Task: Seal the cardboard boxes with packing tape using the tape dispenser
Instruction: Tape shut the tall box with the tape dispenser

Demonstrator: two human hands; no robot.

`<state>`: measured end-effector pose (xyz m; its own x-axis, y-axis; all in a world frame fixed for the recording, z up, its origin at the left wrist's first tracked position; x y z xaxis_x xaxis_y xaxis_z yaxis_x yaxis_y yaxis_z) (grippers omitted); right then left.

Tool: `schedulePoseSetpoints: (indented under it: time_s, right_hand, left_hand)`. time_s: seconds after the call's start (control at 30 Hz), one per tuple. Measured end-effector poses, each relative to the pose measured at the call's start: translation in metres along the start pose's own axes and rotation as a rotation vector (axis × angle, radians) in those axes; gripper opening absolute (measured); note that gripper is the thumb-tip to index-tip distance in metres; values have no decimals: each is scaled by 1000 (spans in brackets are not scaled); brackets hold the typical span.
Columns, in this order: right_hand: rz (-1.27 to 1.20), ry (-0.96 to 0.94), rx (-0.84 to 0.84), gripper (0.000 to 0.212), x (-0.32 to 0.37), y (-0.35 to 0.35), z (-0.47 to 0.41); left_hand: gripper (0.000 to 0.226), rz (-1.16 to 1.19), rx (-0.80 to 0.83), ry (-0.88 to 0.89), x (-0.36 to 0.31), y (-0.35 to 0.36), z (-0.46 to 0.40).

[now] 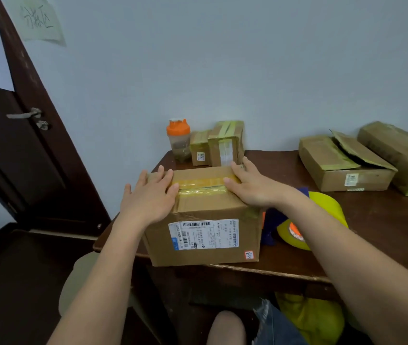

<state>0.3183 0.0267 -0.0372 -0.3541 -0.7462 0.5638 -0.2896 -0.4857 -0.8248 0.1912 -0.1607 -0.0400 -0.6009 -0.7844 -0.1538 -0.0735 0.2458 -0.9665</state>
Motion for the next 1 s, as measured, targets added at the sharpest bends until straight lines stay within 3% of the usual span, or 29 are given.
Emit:
schedulePoseSetpoints:
  time_s: [0.1,0.2,0.37,0.47,0.57,0.73,1.0]
  right_hand:
    - [-42,-95,-135,62,-9,-21,14]
    - [129,-101,-299,55,-30,-44,26]
    - [557,129,109,85,-55,-45,39]
    - [658,135,185,85,-60,-35,39]
    - [725,169,167,78,-63,-26,36]
    - [661,135,-30,53,-71,-26,36]
    - [576,115,-20,60,-81,-32,38]
  left_hand:
    - [51,80,-7,-1,5,2,-2]
    - [47,140,-27,-30,3,2,-1]
    - [40,259,-197,-91,-2,-1,8]
    - [39,283,-203,-113,-6,-3,10]
    - [39,286,-194,-95,-7,-4,12]
    - [40,291,-183,-87,-7,-6,12]
    - [40,257,-183,-89,-12,-9,16]
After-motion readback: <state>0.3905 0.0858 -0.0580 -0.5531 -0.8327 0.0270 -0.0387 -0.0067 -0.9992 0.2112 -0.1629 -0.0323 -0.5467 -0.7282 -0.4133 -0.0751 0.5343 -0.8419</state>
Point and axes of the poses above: each hand's wrist, its own z-axis away from the middle knuckle, its own y-axis out of the palm, x = y × z, the point moved 2 cm from there along -z, towards the middle knuckle, and after that the axes turned 10 degrees about -x, right-handed, at the moved point
